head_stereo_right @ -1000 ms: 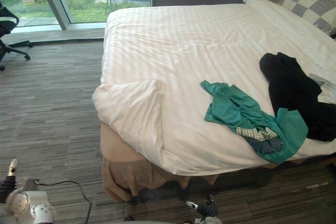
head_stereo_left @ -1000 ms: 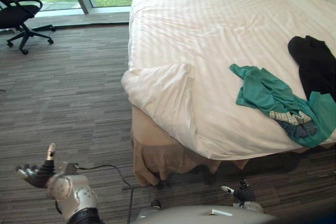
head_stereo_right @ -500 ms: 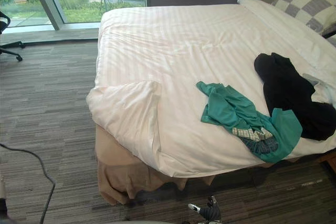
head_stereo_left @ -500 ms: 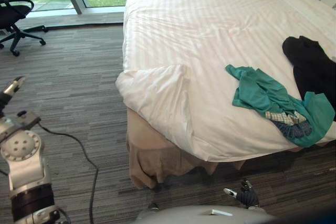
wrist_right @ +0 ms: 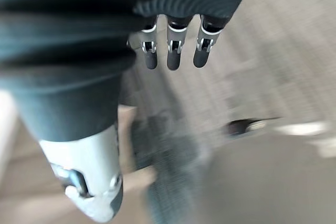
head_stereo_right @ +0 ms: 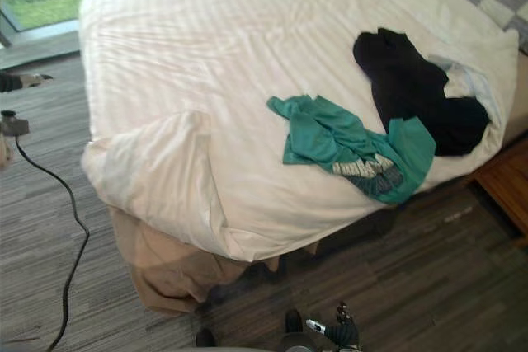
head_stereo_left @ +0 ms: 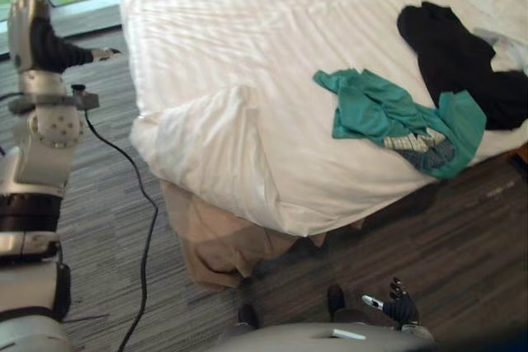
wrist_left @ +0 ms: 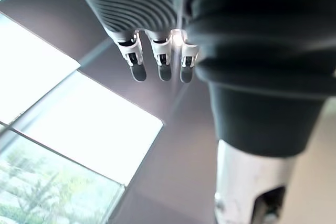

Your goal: Tidy the bed and pick cloth on bed and put in laundry

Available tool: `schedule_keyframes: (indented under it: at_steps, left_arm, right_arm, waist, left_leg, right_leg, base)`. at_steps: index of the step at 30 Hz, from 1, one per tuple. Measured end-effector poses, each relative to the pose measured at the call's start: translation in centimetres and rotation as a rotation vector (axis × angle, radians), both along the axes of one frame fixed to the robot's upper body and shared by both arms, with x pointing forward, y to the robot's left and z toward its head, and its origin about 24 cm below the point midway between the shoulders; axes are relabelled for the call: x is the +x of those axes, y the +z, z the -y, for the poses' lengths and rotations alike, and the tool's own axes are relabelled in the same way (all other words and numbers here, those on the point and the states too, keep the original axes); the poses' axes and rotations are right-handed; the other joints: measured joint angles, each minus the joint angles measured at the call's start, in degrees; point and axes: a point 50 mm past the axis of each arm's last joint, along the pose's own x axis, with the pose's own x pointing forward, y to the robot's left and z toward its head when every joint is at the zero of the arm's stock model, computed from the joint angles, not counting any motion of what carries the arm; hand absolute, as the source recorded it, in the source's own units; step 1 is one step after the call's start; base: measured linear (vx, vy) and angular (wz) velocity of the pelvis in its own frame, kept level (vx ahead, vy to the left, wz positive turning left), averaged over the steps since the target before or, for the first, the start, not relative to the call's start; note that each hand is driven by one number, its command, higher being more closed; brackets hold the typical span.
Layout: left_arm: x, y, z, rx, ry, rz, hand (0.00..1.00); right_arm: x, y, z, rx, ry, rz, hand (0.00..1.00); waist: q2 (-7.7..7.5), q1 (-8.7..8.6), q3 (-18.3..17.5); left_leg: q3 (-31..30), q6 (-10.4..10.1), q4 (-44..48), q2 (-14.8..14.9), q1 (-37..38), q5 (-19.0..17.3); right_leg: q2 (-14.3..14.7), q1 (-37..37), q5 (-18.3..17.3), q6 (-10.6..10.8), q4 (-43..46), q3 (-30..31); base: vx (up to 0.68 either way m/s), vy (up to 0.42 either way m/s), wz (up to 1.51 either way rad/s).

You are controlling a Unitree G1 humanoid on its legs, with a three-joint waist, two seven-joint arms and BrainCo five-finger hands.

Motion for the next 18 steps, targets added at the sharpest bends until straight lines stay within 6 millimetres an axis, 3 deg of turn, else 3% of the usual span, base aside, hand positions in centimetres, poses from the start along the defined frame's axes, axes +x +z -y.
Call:
schedule_keyframes:
  at_steps: [4, 12, 15, 18]
  left_arm:
    - [1.5, 2.5, 2.6, 0.11, -0.044, -0.001, 0.0]
    - [2.8, 5.7, 5.2, 0.211, -0.07, 0.007, 0.0]
    - [3.5, 7.4, 4.7, 0.218, -0.007, -0.027, 0.0]
    - [4.6, 7.2, 3.5, 0.154, 0.057, -0.094, 0.0]
  right_arm:
    - [0.9, 0.8, 0.3, -0.018, 0.008, 0.056, 0.0]
    - [2.4, 2.4, 0.1, -0.01, -0.009, 0.167, 0.0]
    - [3.0, 2.9, 0.0, -0.011, -0.019, 0.199, 0.0]
    - [3.2, 2.9, 0.1, 0.007, -0.053, 0.211, 0.0]
  waist:
    - [0.76, -0.64, 4.1]
    - [0.72, -0.51, 8.5]
    - [0.45, -0.6, 9.9]
    - [0.29, -0.54, 11.3]
  left_leg:
    - [1.3, 0.1, 1.1, 0.8, -2.5, 0.1]
    - [2.1, -0.1, 2.1, 2.3, -7.8, 1.1]
    - [2.2, 0.1, 2.0, 2.5, -10.5, 2.0]
    - [2.5, 0.2, 2.0, 2.5, -11.7, 2.4]
  right_leg:
    - [0.4, -2.6, 1.5, -0.3, -0.5, 1.6]
    - [1.4, -8.0, 3.3, -0.9, -0.5, 2.1]
    - [1.5, -10.7, 4.5, -0.8, -0.6, 2.1]
    - [1.5, -12.1, 5.4, -0.6, -0.6, 2.3]
  base:
    - [-0.05, -0.029, -0.16]
    - [-0.05, -0.054, -0.06]
    - [-0.06, -0.046, 0.01]
    - [-0.05, -0.03, -0.03]
